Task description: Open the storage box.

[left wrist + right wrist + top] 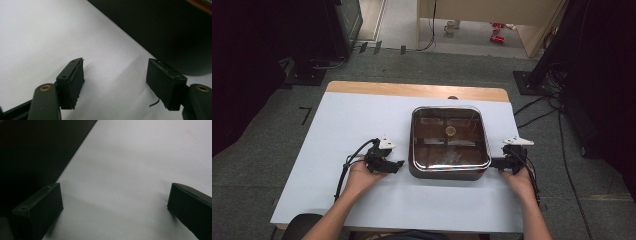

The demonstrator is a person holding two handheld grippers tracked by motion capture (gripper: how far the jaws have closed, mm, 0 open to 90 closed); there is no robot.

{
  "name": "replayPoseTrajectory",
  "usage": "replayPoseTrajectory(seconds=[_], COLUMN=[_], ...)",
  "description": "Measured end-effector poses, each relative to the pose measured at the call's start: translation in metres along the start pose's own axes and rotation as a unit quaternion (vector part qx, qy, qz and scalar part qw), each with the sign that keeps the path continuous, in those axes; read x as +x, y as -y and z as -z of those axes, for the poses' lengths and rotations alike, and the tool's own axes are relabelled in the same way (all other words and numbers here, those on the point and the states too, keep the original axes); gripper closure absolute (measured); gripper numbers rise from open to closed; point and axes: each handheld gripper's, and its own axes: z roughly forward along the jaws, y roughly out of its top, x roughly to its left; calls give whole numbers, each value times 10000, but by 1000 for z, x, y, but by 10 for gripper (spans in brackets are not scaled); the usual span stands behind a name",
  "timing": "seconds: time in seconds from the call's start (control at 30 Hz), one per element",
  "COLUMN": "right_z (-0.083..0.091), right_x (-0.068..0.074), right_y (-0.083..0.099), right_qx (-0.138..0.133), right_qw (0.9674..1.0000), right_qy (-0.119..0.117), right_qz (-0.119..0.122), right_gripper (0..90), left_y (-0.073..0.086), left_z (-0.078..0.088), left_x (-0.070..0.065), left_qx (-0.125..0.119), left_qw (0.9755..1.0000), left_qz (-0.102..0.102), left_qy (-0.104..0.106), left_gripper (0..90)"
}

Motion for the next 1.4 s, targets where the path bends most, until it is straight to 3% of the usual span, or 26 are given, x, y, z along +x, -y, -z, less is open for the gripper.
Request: replayPoseTrajectory(seconds=[0.03, 0.1, 0.27, 0.3, 0.37, 0.5, 0.63, 0.8, 0.83, 1.0, 1.03, 1.1, 1.2, 1.4], right_z=[0, 0, 0, 0, 0, 0, 0, 0, 0, 0, 0, 0, 0, 0], right_x=[0, 0, 0, 0, 0, 0, 0, 0, 0, 0, 0, 0, 0, 0], right_y=[0, 0, 0, 0, 0, 0, 0, 0, 0, 0, 0, 0, 0, 0], right_qx=[1, 0, 0, -1, 0, 0, 1, -2, -1, -3, -1, -1, 0, 1], right_qw=[10000, 10000, 10000, 10000, 10000, 10000, 10000, 10000, 10000, 10000, 10000, 10000, 10000, 10000], right_qy=[-1, -1, 1, 2, 2, 2, -2, -2, -2, -2, -1, -2, -1, -1], right_qz=[0, -1, 1, 1, 0, -1, 4, -1, 1, -3, 1, 1, 10, -4], right_gripper=[0, 0, 0, 0, 0, 0, 0, 0, 0, 0, 0, 0, 0, 0], left_y=[-2, -3, -12, -19, -26, -43, -58, -74, -82, -99, -107, -113, -118, -133], left_z=[3, 5, 15, 21, 26, 36, 41, 40, 37, 30, 27, 26, 23, 11], left_x=[4, 6, 8, 10, 9, 4, 0, -6, -10, -19, -24, -27, -29, -43], left_qx=[36, -10, -45, -110, -161, -278, -423, -485, -525, -486, -462, -529, -558, -567], left_qw=[9998, 9995, 9998, 9994, 9990, 9985, 9974, 9965, 9954, 9931, 9919, 9907, 9899, 9868], left_qz=[97, 159, -109, -56, -93, -332, -413, -468, -588, -774, -907, -994, -967, -1226], left_qy=[192, 283, 187, 325, 398, 338, 401, 500, 546, 734, 756, 765, 877, 890], left_gripper=[360, 363, 359, 359, 361, 358, 355, 352, 349, 340, 338, 339, 344, 368])
